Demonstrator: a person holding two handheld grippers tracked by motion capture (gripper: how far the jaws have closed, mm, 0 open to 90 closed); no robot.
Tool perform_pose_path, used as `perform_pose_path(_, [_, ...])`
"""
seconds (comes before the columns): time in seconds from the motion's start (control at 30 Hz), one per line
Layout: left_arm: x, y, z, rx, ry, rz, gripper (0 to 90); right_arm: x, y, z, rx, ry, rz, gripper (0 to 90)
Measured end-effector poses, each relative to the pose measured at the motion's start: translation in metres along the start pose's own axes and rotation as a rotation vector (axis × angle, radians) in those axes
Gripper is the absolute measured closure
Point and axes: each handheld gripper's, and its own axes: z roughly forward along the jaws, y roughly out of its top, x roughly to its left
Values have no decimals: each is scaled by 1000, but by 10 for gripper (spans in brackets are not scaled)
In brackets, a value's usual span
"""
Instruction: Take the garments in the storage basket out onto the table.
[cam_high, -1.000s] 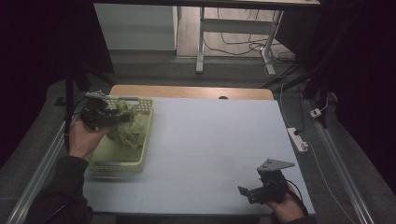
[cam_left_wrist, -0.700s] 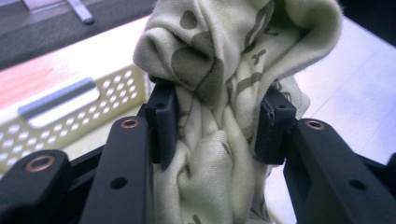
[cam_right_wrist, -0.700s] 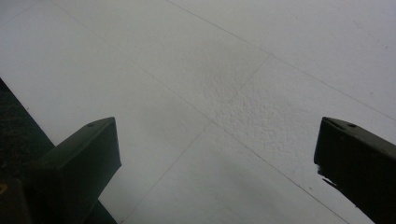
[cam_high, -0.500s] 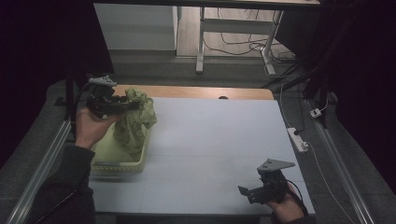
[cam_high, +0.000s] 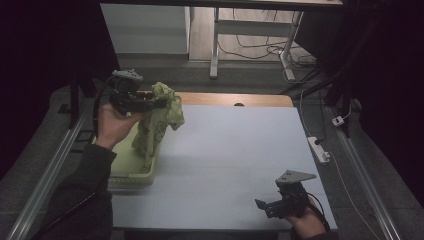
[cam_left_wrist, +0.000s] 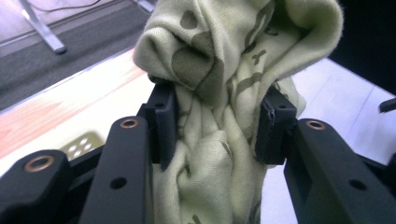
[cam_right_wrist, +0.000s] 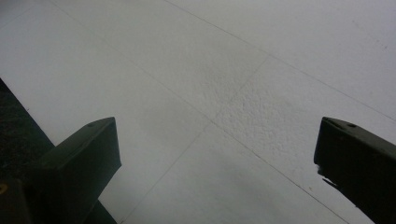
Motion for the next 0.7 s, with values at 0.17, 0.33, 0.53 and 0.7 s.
perform_pose_path(0.17, [-10, 16, 4, -26, -19, 21, 565, 0, 0, 0, 0, 1, 1, 2])
perform_pose_path(0.33, [-19, 31, 10, -44, -36, 40, 564, 0, 0, 0, 0, -1, 0, 2])
perform_pose_path(0.53, [-29, 49, 16, -77, -66, 53, 563, 0, 0, 0, 1, 2, 1, 3])
perform_pose_path(0.7, [-38, 61, 23, -96, -92, 63, 562, 0, 0, 0, -3, 5, 2, 3])
